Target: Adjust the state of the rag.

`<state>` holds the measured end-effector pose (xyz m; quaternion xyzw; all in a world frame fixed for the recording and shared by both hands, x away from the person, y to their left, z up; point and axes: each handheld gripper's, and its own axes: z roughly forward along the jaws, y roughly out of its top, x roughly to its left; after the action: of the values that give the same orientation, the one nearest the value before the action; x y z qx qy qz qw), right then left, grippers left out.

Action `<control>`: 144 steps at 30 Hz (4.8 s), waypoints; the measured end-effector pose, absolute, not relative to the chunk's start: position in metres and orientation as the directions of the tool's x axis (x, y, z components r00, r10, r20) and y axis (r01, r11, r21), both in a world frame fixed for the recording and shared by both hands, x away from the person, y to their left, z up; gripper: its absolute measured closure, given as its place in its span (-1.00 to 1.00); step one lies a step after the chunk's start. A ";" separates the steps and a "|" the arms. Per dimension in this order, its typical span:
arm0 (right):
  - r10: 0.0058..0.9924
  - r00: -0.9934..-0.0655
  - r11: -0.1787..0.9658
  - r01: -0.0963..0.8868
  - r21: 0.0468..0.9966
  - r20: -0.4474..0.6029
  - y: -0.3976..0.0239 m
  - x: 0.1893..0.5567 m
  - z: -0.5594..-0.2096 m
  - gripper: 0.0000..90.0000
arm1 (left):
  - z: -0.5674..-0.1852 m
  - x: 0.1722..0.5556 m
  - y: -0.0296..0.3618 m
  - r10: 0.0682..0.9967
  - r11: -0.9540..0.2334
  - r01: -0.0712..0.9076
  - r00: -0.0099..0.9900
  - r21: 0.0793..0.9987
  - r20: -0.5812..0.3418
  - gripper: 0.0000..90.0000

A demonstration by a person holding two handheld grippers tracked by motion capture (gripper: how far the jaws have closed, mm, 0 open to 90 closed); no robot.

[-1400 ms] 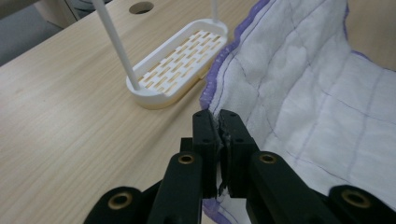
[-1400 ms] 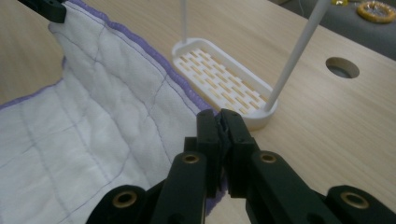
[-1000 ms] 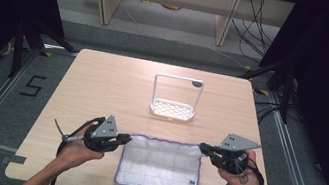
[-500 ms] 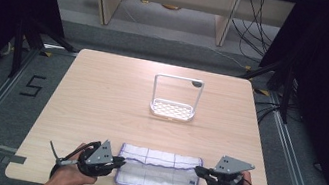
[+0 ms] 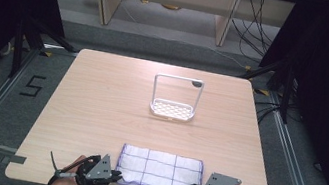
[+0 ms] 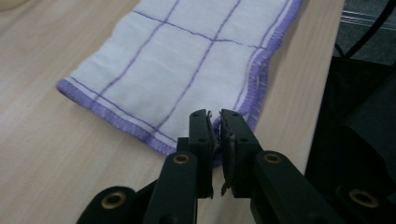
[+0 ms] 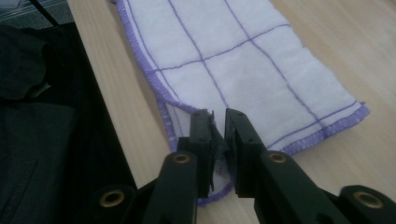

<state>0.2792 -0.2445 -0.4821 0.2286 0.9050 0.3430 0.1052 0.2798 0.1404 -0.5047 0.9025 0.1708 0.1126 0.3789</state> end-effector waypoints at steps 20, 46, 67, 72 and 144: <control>0.753 -0.656 0.455 0.574 0.681 0.051 -0.258 0.355 -0.474 0.12 | -0.485 0.374 0.140 0.549 -0.525 0.381 0.835 0.761 -0.040 0.18; 0.686 -0.726 0.546 0.554 0.629 0.044 -0.242 0.361 -0.500 0.83 | -0.508 0.376 0.131 0.480 -0.627 0.367 0.877 0.687 -0.030 0.74; 0.518 -0.853 0.716 0.392 0.578 -0.063 -0.132 0.473 -0.495 0.84 | -0.506 0.283 0.147 0.456 -0.669 0.292 0.887 0.683 0.067 0.74; 0.475 -0.875 0.754 0.352 0.555 -0.090 -0.110 0.487 -0.493 0.83 | -0.505 0.280 0.138 0.452 -0.673 0.292 0.890 0.680 0.066 0.72; 0.737 -0.672 0.515 0.627 0.585 0.071 -0.166 0.473 -0.497 0.67 | -0.512 0.484 0.065 0.607 -0.505 0.455 0.791 0.733 -0.073 0.72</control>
<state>0.4735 -0.1665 -0.4970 0.3942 0.8653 0.2952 0.0936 0.4838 0.0652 -0.5120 0.8620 0.3081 0.0973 0.3906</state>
